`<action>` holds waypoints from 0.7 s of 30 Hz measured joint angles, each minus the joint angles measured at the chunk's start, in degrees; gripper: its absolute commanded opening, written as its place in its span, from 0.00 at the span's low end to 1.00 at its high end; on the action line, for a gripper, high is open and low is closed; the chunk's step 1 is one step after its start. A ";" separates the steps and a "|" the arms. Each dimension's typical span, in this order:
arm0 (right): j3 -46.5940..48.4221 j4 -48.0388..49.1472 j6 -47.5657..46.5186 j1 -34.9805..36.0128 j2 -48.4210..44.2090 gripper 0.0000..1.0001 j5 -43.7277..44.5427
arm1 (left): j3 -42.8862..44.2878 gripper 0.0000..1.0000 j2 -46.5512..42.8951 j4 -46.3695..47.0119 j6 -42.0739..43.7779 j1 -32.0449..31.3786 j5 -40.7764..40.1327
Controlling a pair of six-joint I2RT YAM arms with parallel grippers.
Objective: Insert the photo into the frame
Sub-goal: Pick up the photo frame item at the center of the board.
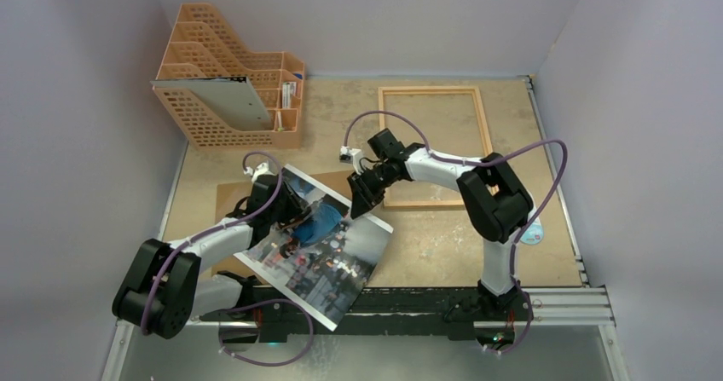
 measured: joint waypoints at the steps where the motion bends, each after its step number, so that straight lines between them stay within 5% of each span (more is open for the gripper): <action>1: -0.31 0.02 0.31 0.13 -0.15 0.34 -0.94 | 0.00 0.32 -0.02 -0.07 0.00 0.00 0.00; 8: -1.97 0.68 2.10 0.59 -1.18 0.51 -4.28 | -0.26 0.31 -0.50 -0.35 0.00 0.00 -0.15; 21: -13.14 10.03 14.25 -5.27 -14.08 0.47 -6.03 | -0.31 0.31 -0.74 -0.59 0.02 0.00 -0.24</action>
